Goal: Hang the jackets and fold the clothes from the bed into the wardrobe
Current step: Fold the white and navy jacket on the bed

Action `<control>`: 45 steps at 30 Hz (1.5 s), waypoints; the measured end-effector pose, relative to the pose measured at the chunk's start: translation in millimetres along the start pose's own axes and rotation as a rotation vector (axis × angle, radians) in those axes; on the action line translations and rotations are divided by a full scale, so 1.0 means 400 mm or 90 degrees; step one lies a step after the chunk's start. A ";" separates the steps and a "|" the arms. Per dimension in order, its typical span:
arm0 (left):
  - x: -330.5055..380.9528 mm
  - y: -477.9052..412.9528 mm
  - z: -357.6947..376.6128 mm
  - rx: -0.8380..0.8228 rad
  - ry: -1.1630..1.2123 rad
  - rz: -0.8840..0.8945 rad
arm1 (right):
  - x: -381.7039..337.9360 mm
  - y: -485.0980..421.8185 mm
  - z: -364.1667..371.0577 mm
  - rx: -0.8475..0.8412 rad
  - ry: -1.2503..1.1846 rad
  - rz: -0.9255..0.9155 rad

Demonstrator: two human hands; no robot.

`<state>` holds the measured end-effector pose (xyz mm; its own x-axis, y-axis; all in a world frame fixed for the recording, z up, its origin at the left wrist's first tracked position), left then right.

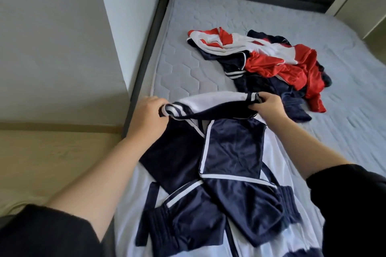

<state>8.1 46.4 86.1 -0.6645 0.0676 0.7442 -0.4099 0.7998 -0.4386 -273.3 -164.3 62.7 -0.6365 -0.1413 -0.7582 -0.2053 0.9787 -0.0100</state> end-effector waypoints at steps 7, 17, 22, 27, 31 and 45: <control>-0.036 0.227 0.121 -0.314 -0.285 -0.035 | 0.191 0.219 0.016 -0.021 0.162 0.007; -0.183 0.356 0.079 0.090 0.234 -0.738 | 0.322 0.246 0.084 -0.140 -0.121 0.305; -0.189 0.395 0.152 0.058 0.498 -0.870 | 0.307 0.228 0.092 -0.123 -0.154 0.296; -0.209 0.378 0.122 0.076 0.390 -0.774 | 0.343 0.227 0.035 0.036 -0.078 0.339; -0.187 0.403 0.156 -0.014 0.471 -0.791 | 0.339 0.254 0.059 -0.038 -0.040 0.379; -0.140 0.357 0.121 -0.426 -0.120 -0.566 | 0.309 0.278 0.085 -0.065 0.009 0.296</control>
<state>-43.5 128.1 -42.8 -0.4103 -0.7311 0.5451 -0.4053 0.6817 0.6092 -349.6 -68.0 -54.3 -0.6883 0.3049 -0.6582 0.0322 0.9193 0.3922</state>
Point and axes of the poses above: each hand's wrist, its own y-axis away from the middle knuckle, its own z-axis out of the palm, x = y × z, the point moved 9 cm from there along -y, towards the middle knuckle, and after that the axes turned 13 degrees about y, right-handed, at the moved point
